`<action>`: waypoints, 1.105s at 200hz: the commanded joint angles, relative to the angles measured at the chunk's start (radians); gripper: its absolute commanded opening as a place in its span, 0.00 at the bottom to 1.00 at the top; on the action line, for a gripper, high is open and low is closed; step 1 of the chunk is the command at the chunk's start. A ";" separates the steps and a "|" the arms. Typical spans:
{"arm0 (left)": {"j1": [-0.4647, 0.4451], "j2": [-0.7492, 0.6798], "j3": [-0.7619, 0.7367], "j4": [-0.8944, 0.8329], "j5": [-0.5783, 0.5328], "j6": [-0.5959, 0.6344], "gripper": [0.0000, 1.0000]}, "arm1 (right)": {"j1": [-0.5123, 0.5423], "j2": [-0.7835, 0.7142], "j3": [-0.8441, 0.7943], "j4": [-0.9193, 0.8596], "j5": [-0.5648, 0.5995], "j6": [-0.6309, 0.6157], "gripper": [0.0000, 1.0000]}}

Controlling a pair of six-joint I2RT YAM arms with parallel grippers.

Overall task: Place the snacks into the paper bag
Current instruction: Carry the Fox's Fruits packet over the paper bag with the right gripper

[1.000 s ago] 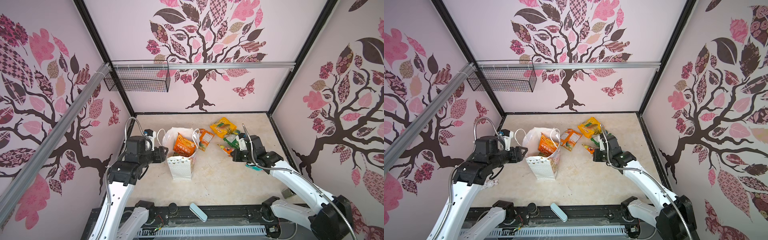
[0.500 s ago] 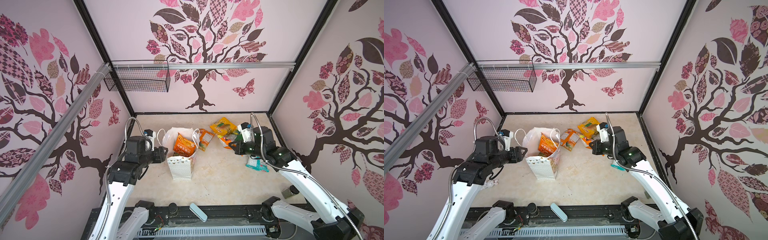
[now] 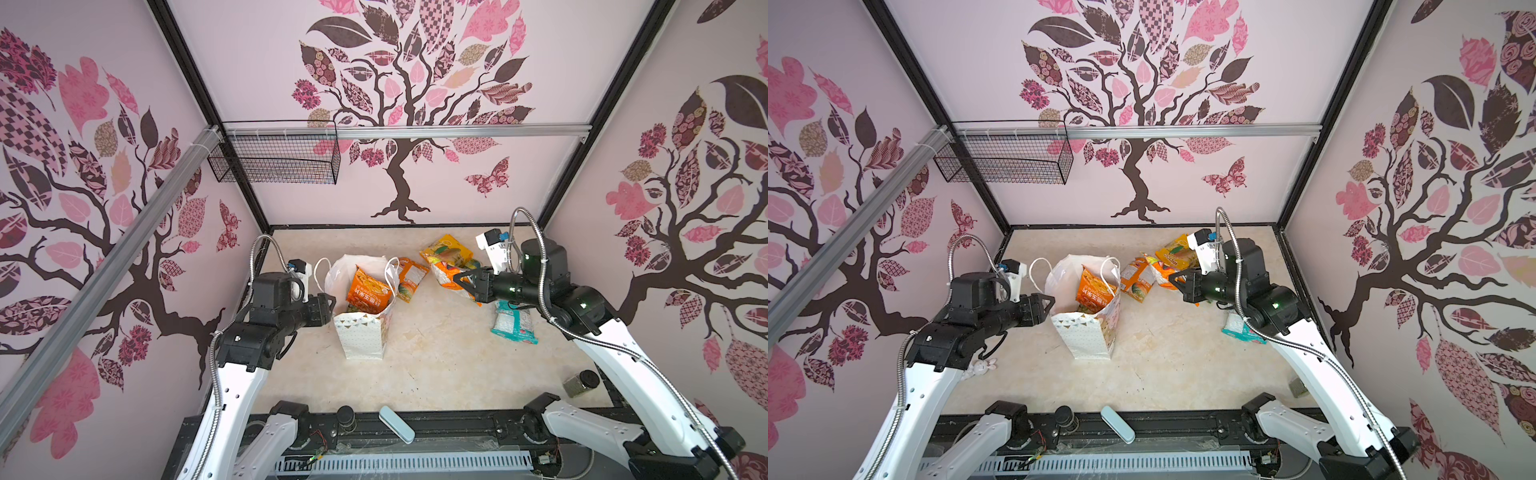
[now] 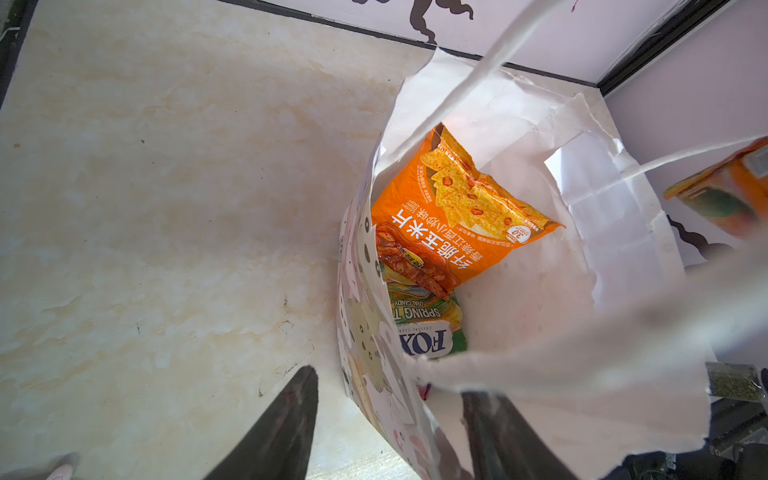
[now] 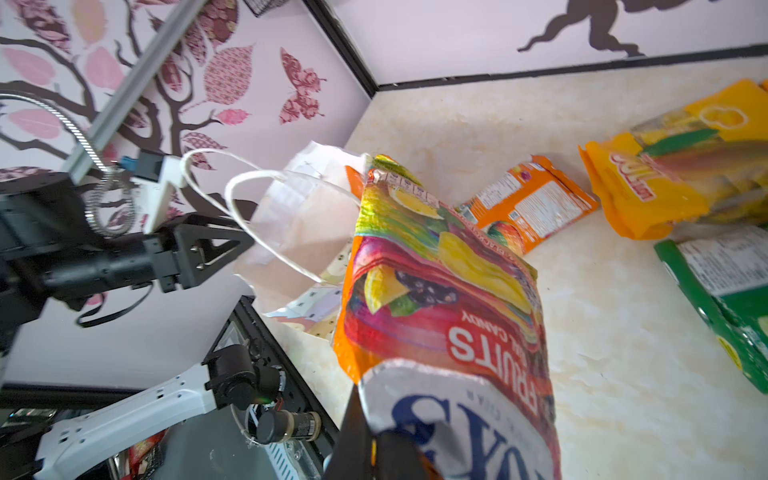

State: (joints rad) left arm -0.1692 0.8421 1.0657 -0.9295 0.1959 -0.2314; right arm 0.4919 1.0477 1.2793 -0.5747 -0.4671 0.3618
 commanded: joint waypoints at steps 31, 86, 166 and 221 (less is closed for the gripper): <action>-0.003 0.000 0.048 -0.011 0.013 0.010 0.59 | 0.077 0.059 0.212 -0.013 -0.028 -0.048 0.00; -0.003 0.005 0.050 -0.014 0.006 0.010 0.59 | 0.133 0.150 0.378 0.000 -0.097 -0.032 0.00; -0.003 -0.001 0.055 -0.015 0.007 0.008 0.54 | 0.323 0.347 0.666 -0.111 -0.086 -0.096 0.00; -0.003 -0.002 0.047 -0.014 0.006 0.009 0.50 | 0.397 0.493 0.796 -0.209 -0.078 -0.134 0.00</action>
State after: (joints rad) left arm -0.1692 0.8494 1.0718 -0.9371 0.2001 -0.2317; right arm 0.8753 1.4937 2.0106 -0.7620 -0.5278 0.2611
